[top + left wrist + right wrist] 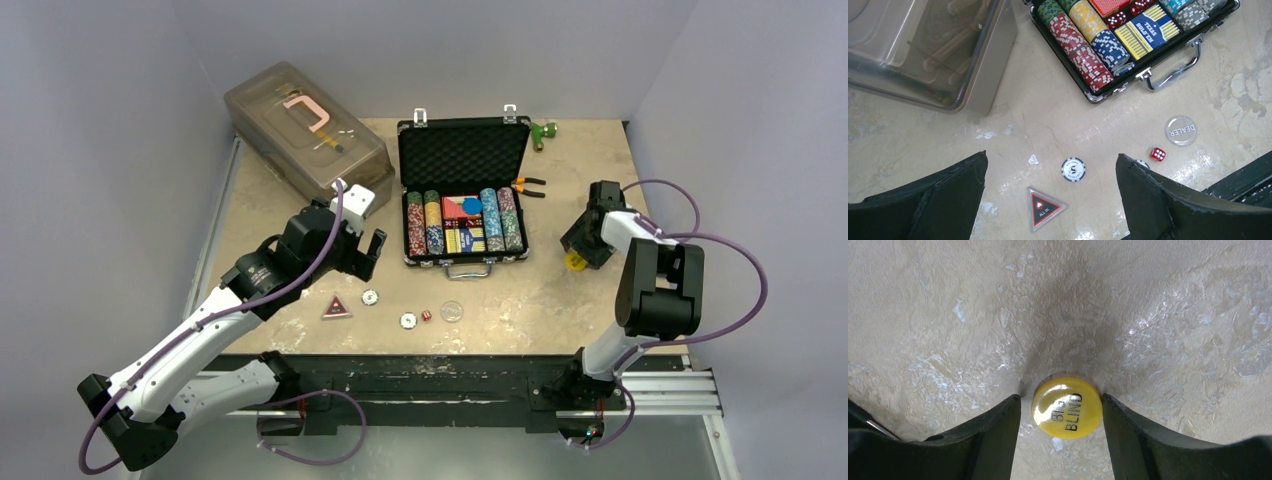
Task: Pack up texas hold em set
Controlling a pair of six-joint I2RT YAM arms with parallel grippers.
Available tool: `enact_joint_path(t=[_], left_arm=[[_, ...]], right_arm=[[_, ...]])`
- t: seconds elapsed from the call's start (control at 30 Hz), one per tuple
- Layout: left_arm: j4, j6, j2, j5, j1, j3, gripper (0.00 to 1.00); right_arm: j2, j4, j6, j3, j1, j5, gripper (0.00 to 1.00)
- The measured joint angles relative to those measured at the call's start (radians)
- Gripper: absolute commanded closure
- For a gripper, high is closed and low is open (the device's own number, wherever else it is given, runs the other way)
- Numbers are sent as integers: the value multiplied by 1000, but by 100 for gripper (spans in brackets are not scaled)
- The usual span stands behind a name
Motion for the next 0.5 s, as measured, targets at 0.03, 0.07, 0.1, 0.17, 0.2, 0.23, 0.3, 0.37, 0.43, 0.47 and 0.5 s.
enact_joint_path(t=[0.03,0.07,0.1,0.17,0.2,0.23,0.3,0.37,0.43,0.47,0.5], left_arm=[[0,0,0,0,0,0,5],[0,0,0,0,0,0,5],[0,0,0,0,0,0,5],[0,0,0,0,0,0,5],[0,0,0,0,0,0,5],[0,0,0,0,0,0,5],[0,0,0,0,0,0,5],[0,0,0,0,0,0,5],[0,0,0,-1,0,0,5],[0,0,0,-2,0,0,5],[0,0,0,-3,0,0,5]], right_arm=[[-1,1,-1,-2,0,0,42],[-1,2,-2,-2,0,0,42],[-1,2,-5,-2,0,0,42],[-1,2,-10,-2,0,-1,42],[-1,1,-15,-2,0,-2,42],[0,1,-19,-2,0,-2,42],[1,1,-29,-2,0,-5,44],[2,0,-41,-2,0,-6,46],[6,-3,-57,0,0,-6,50],[8,-7,-66,2,0,-5,51],[10,-10,-72,3,0,-5,53]])
